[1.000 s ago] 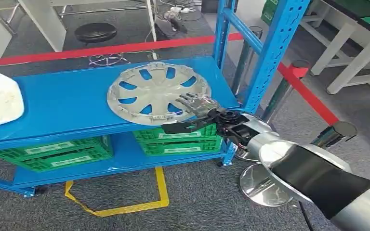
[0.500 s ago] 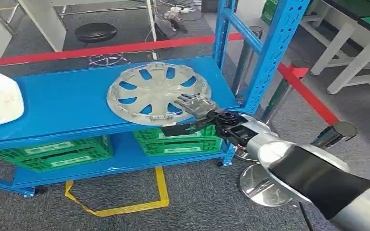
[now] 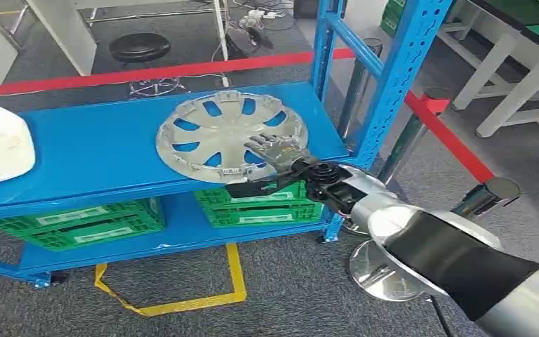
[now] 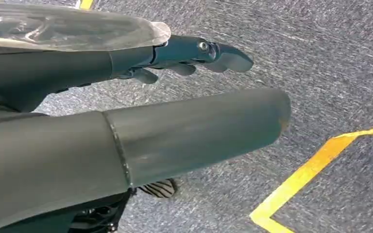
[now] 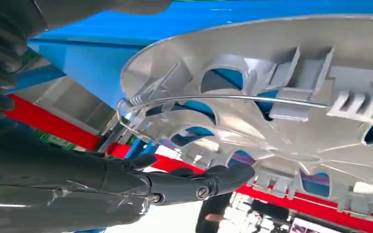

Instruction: Take the parts from the cabinet and place them on the table.

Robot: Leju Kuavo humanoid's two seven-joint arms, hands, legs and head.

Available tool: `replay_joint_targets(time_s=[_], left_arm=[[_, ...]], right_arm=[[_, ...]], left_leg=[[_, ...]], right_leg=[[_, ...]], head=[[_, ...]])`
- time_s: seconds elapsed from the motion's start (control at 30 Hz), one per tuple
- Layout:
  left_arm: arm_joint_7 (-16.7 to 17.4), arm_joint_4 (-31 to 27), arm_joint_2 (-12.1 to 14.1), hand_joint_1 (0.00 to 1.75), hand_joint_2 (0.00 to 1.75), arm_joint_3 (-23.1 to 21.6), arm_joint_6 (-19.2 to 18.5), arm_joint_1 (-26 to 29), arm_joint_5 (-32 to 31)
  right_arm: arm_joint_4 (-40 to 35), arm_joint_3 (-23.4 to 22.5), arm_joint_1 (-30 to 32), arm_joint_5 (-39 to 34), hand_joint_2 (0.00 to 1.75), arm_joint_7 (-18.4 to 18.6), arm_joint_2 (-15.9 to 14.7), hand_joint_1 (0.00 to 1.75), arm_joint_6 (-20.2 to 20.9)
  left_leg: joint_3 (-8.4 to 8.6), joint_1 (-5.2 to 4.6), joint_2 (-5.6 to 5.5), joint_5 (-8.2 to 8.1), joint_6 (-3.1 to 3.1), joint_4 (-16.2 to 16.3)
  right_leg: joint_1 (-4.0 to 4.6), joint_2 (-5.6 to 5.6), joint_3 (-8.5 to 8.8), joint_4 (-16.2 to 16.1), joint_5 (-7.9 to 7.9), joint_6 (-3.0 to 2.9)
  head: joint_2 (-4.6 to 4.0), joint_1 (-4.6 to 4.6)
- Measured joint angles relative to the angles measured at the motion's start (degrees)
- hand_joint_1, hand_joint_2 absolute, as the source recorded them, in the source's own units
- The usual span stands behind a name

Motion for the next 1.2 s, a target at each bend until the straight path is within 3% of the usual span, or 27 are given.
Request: replay_joint_targets(time_s=[0.83,1.2], left_arm=[[0.3,0.0,-0.6,0.00,0.00,0.0,0.0,-0.5,-1.2],[0.3,0.0,-0.9,0.00,0.00,0.0,-0.1,-0.8,-1.7]], right_arm=[[3.5,-0.2,-1.3,-0.6,1.75,1.8,0.7,0.00,1.7],[3.9,-1.3,-1.4,-1.5,1.75,0.0,6.0,0.00,0.5]], left_leg=[[0.00,0.00,0.00,0.00,0.00,0.0],[0.01,0.02,0.02,0.01,-0.01,0.0]], right_leg=[[0.00,0.00,0.00,0.0,0.00,0.00],[0.02,0.04,-0.02,0.0,-0.01,-0.01]], head=[[0.00,-0.02],[0.00,0.00]])
